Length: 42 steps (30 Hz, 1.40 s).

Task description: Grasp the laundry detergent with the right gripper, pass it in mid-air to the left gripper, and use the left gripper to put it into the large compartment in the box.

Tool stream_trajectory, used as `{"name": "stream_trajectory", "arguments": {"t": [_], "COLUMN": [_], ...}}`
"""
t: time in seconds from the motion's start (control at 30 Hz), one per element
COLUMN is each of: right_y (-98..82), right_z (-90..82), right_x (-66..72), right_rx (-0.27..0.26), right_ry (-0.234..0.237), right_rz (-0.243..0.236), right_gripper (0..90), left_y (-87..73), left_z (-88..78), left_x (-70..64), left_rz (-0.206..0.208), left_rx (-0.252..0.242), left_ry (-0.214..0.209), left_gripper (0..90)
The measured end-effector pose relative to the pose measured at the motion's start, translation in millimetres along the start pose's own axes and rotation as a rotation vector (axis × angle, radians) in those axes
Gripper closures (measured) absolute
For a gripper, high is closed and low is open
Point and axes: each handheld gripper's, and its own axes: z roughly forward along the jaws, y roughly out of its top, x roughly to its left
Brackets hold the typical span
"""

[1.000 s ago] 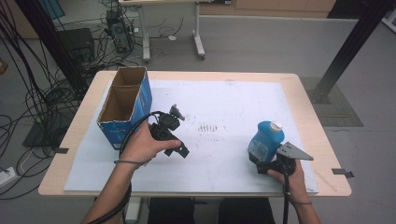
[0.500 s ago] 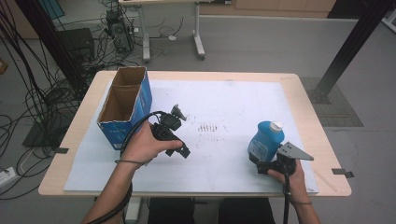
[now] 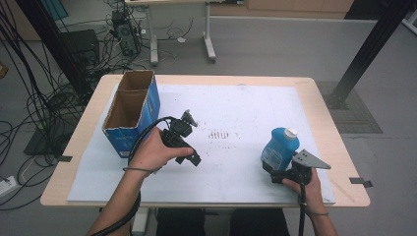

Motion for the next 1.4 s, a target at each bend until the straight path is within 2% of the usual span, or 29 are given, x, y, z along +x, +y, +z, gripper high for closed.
{"name": "stream_trajectory", "arguments": {"t": [1.4], "right_y": [-0.2], "right_z": [-0.5], "right_x": [-0.5], "right_rx": [-0.008], "right_ry": [0.003], "right_rz": [0.003], "right_gripper": [2.9], "left_y": [3.7], "left_z": [2.6], "left_x": [-2.2], "left_rz": [-0.002], "left_rx": [0.002], "left_ry": [-0.003], "left_gripper": [10.7]}}
